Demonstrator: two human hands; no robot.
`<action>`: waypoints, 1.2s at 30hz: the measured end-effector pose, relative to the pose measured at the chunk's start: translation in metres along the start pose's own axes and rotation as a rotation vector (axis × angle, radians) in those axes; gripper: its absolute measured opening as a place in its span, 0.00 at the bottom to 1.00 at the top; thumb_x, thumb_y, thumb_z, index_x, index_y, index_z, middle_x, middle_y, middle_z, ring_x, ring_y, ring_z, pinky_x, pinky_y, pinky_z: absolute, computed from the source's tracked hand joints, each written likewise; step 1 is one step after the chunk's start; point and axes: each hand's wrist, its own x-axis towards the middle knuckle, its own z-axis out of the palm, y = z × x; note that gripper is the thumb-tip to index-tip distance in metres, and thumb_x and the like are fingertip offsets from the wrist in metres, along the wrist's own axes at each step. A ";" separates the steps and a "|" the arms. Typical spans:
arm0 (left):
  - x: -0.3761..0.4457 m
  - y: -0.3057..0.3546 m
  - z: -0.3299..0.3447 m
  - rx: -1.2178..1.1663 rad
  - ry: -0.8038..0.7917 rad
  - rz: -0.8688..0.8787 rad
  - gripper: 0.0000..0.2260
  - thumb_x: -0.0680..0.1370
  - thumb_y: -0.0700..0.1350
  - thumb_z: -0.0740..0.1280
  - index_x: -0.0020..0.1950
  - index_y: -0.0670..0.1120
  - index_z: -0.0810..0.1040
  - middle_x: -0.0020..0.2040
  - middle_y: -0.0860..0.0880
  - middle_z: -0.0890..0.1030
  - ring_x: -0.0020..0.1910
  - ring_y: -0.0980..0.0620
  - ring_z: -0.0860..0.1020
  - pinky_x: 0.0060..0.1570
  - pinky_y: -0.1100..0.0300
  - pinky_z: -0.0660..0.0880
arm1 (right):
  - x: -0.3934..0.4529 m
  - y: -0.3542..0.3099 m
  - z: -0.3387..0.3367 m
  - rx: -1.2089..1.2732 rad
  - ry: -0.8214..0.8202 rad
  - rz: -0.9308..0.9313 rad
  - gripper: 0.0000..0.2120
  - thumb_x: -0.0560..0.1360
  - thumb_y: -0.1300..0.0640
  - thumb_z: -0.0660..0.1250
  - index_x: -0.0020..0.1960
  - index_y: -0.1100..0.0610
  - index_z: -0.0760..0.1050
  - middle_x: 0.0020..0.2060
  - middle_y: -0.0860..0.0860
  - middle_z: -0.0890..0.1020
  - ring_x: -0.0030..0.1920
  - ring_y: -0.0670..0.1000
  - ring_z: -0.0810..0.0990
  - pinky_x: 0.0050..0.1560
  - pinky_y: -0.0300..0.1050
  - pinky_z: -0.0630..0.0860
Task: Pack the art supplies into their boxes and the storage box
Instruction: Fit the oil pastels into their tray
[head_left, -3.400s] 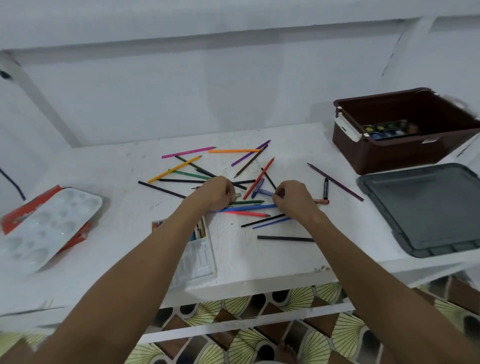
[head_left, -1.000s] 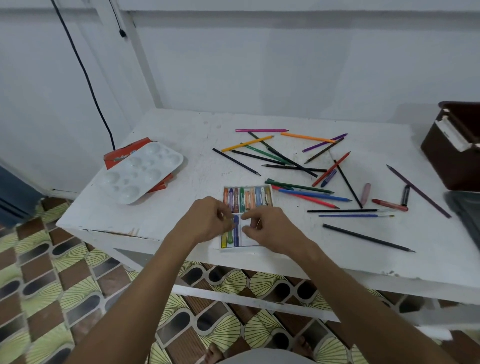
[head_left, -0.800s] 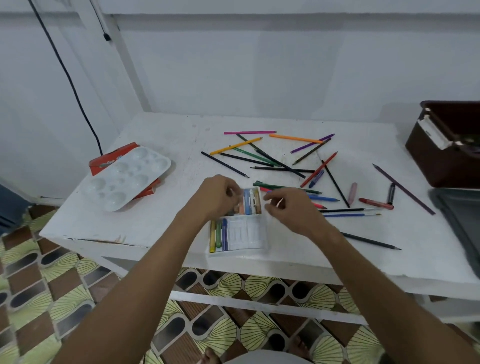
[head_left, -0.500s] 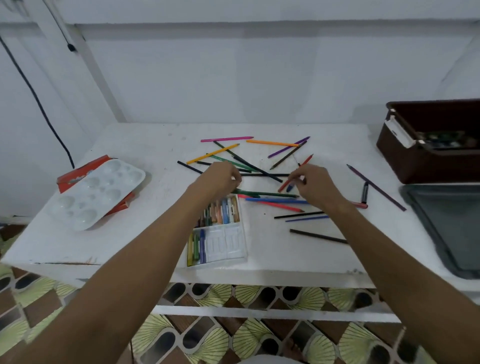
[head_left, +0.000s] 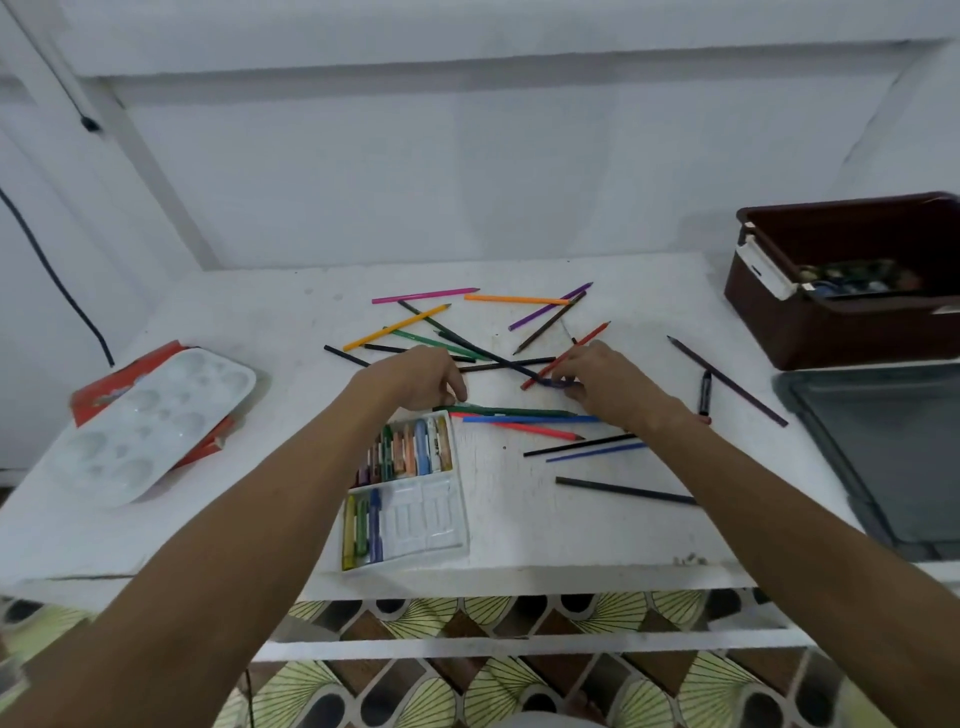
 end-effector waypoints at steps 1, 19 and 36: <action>0.000 -0.001 0.000 -0.003 0.002 0.000 0.11 0.78 0.41 0.66 0.58 0.48 0.82 0.60 0.50 0.80 0.58 0.51 0.76 0.54 0.62 0.68 | 0.000 0.000 -0.001 0.011 -0.005 0.016 0.14 0.77 0.58 0.65 0.62 0.54 0.77 0.56 0.53 0.78 0.56 0.51 0.73 0.58 0.44 0.72; -0.080 -0.005 0.024 -0.384 0.436 -0.306 0.06 0.77 0.42 0.66 0.52 0.45 0.82 0.47 0.50 0.81 0.38 0.58 0.74 0.33 0.70 0.66 | -0.027 -0.082 -0.011 0.541 0.129 0.130 0.12 0.74 0.57 0.69 0.56 0.59 0.80 0.46 0.50 0.83 0.41 0.44 0.78 0.39 0.27 0.70; -0.188 0.012 0.087 -0.767 0.433 -0.504 0.04 0.73 0.45 0.72 0.45 0.50 0.78 0.36 0.52 0.83 0.29 0.56 0.81 0.32 0.65 0.77 | -0.069 -0.190 0.047 0.654 -0.013 0.105 0.12 0.72 0.55 0.71 0.54 0.57 0.80 0.39 0.49 0.82 0.36 0.41 0.77 0.37 0.25 0.69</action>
